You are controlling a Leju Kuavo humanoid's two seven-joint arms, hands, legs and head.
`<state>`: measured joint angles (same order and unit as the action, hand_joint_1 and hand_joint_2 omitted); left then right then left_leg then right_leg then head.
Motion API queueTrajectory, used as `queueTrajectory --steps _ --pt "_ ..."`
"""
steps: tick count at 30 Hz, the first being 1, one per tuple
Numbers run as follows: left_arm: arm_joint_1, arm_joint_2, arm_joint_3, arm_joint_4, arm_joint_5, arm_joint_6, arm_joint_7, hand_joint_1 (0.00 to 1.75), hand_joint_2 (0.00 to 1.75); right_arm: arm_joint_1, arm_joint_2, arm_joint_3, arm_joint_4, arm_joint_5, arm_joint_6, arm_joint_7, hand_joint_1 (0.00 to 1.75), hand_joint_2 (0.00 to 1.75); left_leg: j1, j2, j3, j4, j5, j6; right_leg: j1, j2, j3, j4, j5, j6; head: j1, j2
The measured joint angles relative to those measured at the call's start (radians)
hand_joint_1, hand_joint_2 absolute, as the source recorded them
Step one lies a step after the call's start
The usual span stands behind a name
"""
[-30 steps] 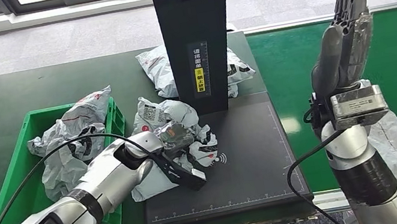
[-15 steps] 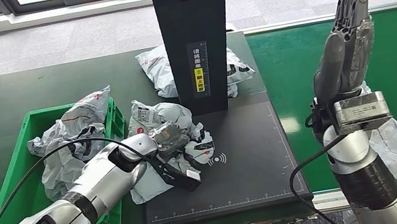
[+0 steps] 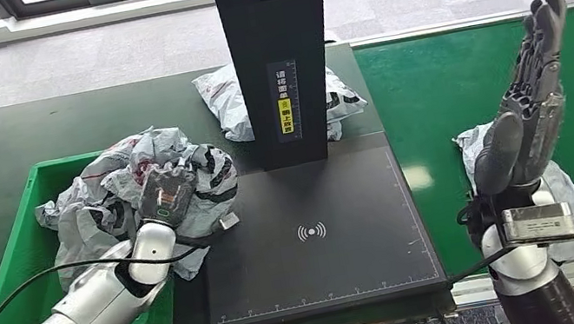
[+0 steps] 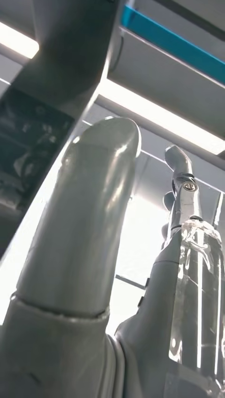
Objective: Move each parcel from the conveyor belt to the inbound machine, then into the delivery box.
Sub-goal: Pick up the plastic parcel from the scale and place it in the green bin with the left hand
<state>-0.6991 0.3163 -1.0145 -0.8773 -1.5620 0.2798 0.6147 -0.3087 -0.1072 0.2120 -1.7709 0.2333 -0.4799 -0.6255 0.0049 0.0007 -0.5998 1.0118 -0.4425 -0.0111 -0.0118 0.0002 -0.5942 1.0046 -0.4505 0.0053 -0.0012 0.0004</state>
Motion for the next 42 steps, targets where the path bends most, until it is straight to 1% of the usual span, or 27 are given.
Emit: queueTrajectory --steps 2,3,7,9,11,13,15,18,20,22,25,28,30,31,32,33,34,36,37,38,39,42 --pt "0.015 0.061 0.014 -0.110 0.000 0.034 0.055 1.75 1.75 0.017 0.000 -0.008 -0.015 0.001 -0.007 -0.002 0.00 0.00 0.001 0.000 -0.003 0.000 0.000 0.000 0.001 0.001 -0.003 0.000 0.000 0.000 0.000 0.000" --pt "0.016 0.090 0.023 -0.160 -0.001 0.051 0.069 1.75 1.75 0.024 0.000 -0.010 -0.021 0.001 -0.009 -0.002 0.00 0.00 0.001 0.001 -0.004 0.000 0.000 0.000 0.001 0.001 -0.004 0.000 0.000 0.000 0.000 0.000" --pt "0.001 0.216 0.074 -0.327 -0.001 0.130 0.082 1.75 1.75 0.044 0.000 -0.011 -0.039 0.005 -0.027 -0.002 0.00 0.00 0.002 0.002 -0.005 0.000 0.000 -0.001 0.002 0.002 -0.005 0.000 0.000 0.000 0.000 0.000" --pt "-0.010 0.272 0.101 -0.396 -0.001 0.172 0.084 1.75 1.75 0.048 0.000 -0.011 -0.044 0.009 -0.042 -0.003 0.00 0.00 0.002 0.003 -0.005 0.000 -0.001 -0.001 0.002 0.003 -0.006 0.000 0.000 0.000 0.000 0.000" --pt "-0.019 0.318 0.124 -0.455 -0.001 0.194 0.085 1.75 1.75 0.049 -0.001 -0.011 -0.049 0.012 -0.059 -0.002 0.00 0.00 0.002 0.003 -0.005 0.000 -0.001 -0.001 0.002 0.002 -0.006 0.000 0.000 -0.001 0.000 0.000" --pt "-0.025 0.351 0.139 -0.503 -0.002 0.201 0.085 1.75 1.75 0.051 -0.002 -0.011 -0.055 0.015 -0.071 -0.001 0.00 0.00 0.002 0.003 -0.005 0.000 -0.001 -0.001 0.002 0.002 -0.006 0.000 0.000 -0.001 0.000 0.000" --pt "-0.029 0.375 0.148 -0.540 -0.002 0.205 0.085 1.75 1.75 0.053 -0.004 -0.011 -0.060 0.017 -0.078 0.000 0.00 0.00 0.002 0.003 -0.005 0.000 -0.001 -0.001 0.002 0.002 -0.006 0.000 0.000 -0.001 0.000 0.000" --pt "-0.032 0.397 0.156 -0.577 -0.002 0.220 0.085 1.75 1.75 0.063 -0.007 -0.011 -0.067 0.018 -0.090 0.000 0.00 0.00 0.002 0.003 -0.005 0.000 -0.001 -0.001 0.002 0.002 -0.005 0.000 0.000 -0.001 0.000 0.000" --pt "-0.029 0.403 0.161 -0.597 -0.002 0.251 0.085 1.75 1.75 0.071 -0.008 -0.011 -0.072 0.018 -0.100 0.000 0.00 0.00 0.002 0.002 -0.005 0.000 -0.001 -0.001 0.002 0.002 -0.005 0.000 0.000 -0.001 0.000 0.000" --pt "-0.015 0.400 0.173 -0.609 -0.002 0.305 0.083 1.75 1.75 0.078 -0.009 -0.011 -0.076 0.020 -0.112 0.000 0.00 0.00 0.002 0.002 -0.004 0.000 -0.001 -0.001 0.001 0.002 -0.005 0.000 0.000 -0.001 0.000 0.000" --pt "0.028 0.375 0.203 -0.614 -0.003 0.368 0.077 1.75 1.75 0.087 -0.009 -0.011 -0.078 0.024 -0.124 0.000 0.00 0.00 0.001 0.003 -0.004 0.000 -0.001 -0.001 0.001 0.002 -0.005 0.000 0.000 -0.001 0.000 0.000" --pt "0.057 0.358 0.222 -0.610 -0.003 0.371 0.078 1.75 1.75 0.089 -0.009 -0.011 -0.080 0.027 -0.131 0.004 0.00 0.00 0.001 0.003 -0.004 0.000 -0.001 -0.001 0.001 0.002 -0.005 0.000 0.000 -0.001 0.000 0.000" --pt "0.075 0.340 0.233 -0.601 -0.003 0.353 0.063 1.75 1.75 0.089 -0.010 -0.011 -0.081 0.028 -0.133 0.009 0.00 0.00 0.001 0.002 -0.004 0.000 -0.001 -0.001 0.001 0.002 -0.005 0.000 0.000 -0.001 0.000 0.000" --pt "0.089 0.325 0.243 -0.590 -0.003 0.331 0.036 1.75 1.75 0.089 -0.012 -0.011 -0.081 0.027 -0.132 0.012 0.00 0.00 0.001 0.002 -0.004 0.000 -0.001 -0.001 0.001 0.002 -0.005 0.000 0.000 -0.001 0.000 0.000" --pt "0.108 0.303 0.259 -0.575 -0.003 0.297 -0.014 1.75 1.75 0.088 -0.014 -0.011 -0.081 0.027 -0.128 0.014 0.00 0.00 0.001 0.002 -0.004 0.000 -0.001 -0.001 0.001 0.002 -0.005 0.000 0.000 -0.001 0.000 0.000" --pt "0.130 0.276 0.284 -0.554 -0.002 0.255 -0.084 1.75 1.75 0.087 -0.016 -0.011 -0.081 0.025 -0.122 0.018 0.00 0.00 0.001 0.002 -0.004 0.000 -0.001 -0.001 0.001 0.002 -0.005 0.000 0.000 -0.001 0.000 0.000" --pt "0.156 0.243 0.321 -0.529 0.000 0.209 -0.172 1.75 1.75 0.085 -0.019 -0.011 -0.081 0.024 -0.114 0.022 0.00 0.00 0.001 0.003 -0.004 0.000 -0.001 -0.001 0.001 0.002 -0.005 0.000 0.000 -0.001 0.000 0.000" --pt "0.206 0.174 0.422 -0.472 0.007 0.129 -0.351 1.75 1.75 0.079 -0.023 -0.011 -0.082 0.021 -0.094 0.031 0.00 0.00 0.001 0.005 -0.004 0.000 -0.001 -0.001 0.001 0.004 -0.006 0.000 0.001 -0.001 0.000 0.000" --pt "0.227 0.143 0.479 -0.443 0.008 0.099 -0.416 1.75 1.75 0.077 -0.025 -0.011 -0.082 0.021 -0.085 0.034 0.00 0.00 0.001 0.007 -0.004 0.000 -0.001 -0.001 0.001 0.005 -0.006 0.000 0.001 -0.002 0.000 0.000" --pt "0.245 0.116 0.534 -0.415 0.007 0.077 -0.457 1.75 1.75 0.075 -0.027 -0.011 -0.082 0.021 -0.079 0.035 0.00 0.00 0.001 0.009 -0.004 0.000 -0.001 -0.002 0.001 0.006 -0.007 0.000 0.002 -0.002 0.000 0.000" --pt "0.260 0.096 0.581 -0.392 0.004 0.063 -0.477 1.75 1.75 0.075 -0.028 -0.011 -0.082 0.020 -0.074 0.035 0.00 0.00 0.001 0.010 -0.004 0.000 -0.001 -0.002 0.001 0.007 -0.007 0.000 0.002 -0.002 0.000 0.000" --pt "0.292 0.055 0.671 -0.346 0.000 0.032 -0.489 1.75 1.75 0.074 -0.032 -0.011 -0.081 0.019 -0.067 0.030 0.00 0.00 0.001 0.009 -0.004 0.000 -0.001 -0.002 0.001 0.007 -0.007 0.000 0.002 -0.002 0.000 0.000"
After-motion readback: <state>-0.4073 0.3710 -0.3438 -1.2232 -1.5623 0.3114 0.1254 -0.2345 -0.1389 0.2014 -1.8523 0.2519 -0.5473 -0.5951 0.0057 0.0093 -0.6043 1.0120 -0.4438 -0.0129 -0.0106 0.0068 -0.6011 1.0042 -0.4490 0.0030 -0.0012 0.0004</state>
